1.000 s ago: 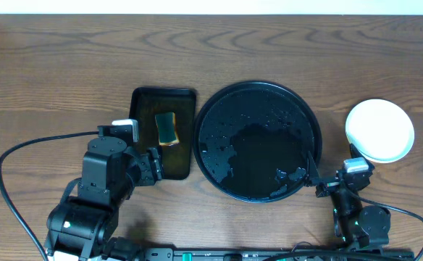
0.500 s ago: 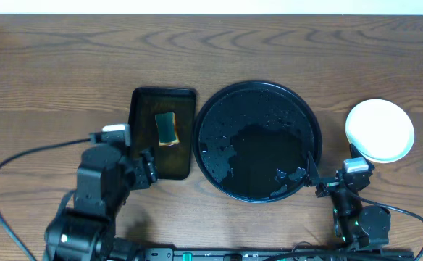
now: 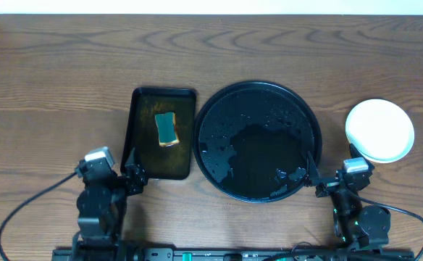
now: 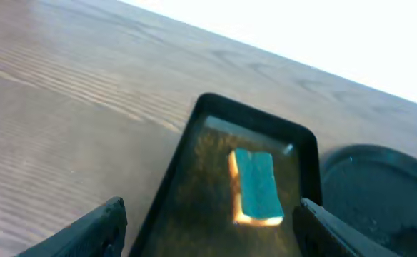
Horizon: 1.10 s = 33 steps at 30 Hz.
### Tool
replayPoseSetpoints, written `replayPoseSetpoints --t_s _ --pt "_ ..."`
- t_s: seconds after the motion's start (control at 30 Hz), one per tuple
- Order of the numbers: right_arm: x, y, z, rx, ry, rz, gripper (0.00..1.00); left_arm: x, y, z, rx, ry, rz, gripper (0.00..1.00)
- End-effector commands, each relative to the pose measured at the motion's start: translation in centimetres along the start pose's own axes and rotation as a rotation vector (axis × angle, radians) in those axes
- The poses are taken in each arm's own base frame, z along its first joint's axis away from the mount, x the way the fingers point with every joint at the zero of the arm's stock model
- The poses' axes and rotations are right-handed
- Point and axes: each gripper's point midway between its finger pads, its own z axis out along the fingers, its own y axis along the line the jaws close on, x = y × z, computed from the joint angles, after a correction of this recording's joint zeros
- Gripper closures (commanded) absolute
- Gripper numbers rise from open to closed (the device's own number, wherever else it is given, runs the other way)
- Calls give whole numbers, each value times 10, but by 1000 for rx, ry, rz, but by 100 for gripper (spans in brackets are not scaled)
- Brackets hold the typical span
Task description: Clean dirty plates on tray and stack at the side
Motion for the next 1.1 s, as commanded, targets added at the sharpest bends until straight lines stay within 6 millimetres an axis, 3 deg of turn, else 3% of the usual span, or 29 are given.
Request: replayPoseSetpoints --t_s 0.0,0.3,0.47,0.73,1.07 --pt "0 3 0 -11 -1 -12 1 2 5 3 2 -74 7 25" --pt "0 3 0 -11 -1 -12 1 -13 1 10 75 -332 12 25" --pt "0 3 0 -11 -1 -12 1 -26 -3 5 72 -392 114 25" --pt "0 3 0 -11 -1 -12 1 18 8 19 37 -204 127 25" --pt "0 3 0 -11 -1 -12 1 18 8 19 36 -202 128 25"
